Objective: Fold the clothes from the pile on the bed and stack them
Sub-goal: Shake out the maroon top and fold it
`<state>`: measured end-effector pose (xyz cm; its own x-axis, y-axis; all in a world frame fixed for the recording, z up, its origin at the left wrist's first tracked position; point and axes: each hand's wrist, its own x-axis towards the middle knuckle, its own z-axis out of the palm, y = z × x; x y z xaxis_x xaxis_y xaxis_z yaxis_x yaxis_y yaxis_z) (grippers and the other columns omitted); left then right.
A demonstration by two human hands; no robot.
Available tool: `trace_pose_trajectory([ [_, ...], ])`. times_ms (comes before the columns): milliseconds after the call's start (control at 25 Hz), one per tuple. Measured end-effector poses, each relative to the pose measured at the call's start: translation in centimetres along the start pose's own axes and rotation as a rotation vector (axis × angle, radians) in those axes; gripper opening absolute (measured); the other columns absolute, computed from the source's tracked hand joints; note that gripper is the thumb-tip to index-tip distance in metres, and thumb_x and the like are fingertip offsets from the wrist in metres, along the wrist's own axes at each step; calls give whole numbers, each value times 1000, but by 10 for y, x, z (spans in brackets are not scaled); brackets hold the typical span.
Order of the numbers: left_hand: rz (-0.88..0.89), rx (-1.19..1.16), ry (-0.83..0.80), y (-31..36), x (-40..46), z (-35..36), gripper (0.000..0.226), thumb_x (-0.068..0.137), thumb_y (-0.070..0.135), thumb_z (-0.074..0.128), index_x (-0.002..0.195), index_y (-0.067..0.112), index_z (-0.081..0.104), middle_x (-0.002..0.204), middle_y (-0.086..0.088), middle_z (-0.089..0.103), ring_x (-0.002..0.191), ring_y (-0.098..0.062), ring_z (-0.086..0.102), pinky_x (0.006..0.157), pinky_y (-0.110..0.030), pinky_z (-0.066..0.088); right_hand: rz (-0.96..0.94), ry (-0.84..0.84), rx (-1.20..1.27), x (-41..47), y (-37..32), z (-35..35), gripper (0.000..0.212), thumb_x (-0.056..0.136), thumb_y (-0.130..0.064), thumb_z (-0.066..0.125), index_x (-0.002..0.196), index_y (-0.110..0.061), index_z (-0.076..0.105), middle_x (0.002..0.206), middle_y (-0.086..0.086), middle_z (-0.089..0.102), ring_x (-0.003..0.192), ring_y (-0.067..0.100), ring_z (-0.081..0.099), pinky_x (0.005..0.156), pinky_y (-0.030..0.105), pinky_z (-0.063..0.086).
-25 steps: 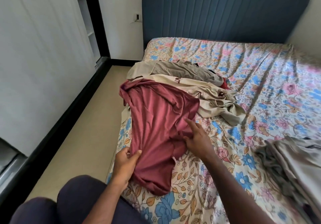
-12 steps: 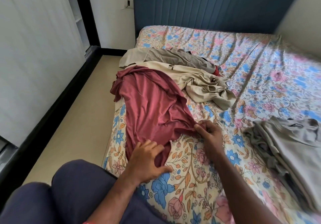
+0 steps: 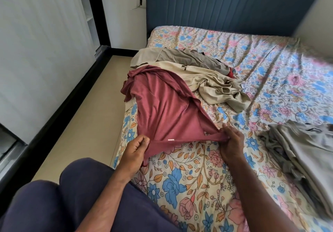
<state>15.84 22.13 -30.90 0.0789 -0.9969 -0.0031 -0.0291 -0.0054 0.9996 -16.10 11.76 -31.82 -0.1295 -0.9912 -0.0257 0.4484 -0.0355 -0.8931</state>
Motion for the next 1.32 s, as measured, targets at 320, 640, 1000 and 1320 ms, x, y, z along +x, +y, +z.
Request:
trace_pose_trajectory([
  [320,-1,128,119,1,-1,-12,17,86,1,77,91,17,77,83,2,75,74,-5,66,64,-18,52,-84,-134,-269,-5,4,7,31,93,-12,68,63,-10,58,57,3,52,47,14,45,45,25,41],
  [640,40,186,-130,3,-9,-14,22,76,30,85,76,10,74,66,-14,62,60,-15,53,59,-27,44,-118,-293,-731,-23,-7,-3,52,81,-53,80,66,-9,58,58,21,48,50,30,43,46,47,40],
  [1000,16,692,304,7,-19,-39,23,79,-2,81,85,20,78,86,4,65,77,-7,59,71,-17,49,-338,-532,-1481,-62,-20,-13,34,94,-67,53,102,-38,70,86,-29,59,79,-3,57,75,36,50],
  [1320,-266,-268,365,88,-34,-13,23,106,16,49,111,10,70,91,-11,77,80,-25,72,75,-45,61,-276,-649,-1076,-131,-16,82,17,95,-31,70,99,-47,72,102,-26,71,95,-3,67,76,12,52],
])
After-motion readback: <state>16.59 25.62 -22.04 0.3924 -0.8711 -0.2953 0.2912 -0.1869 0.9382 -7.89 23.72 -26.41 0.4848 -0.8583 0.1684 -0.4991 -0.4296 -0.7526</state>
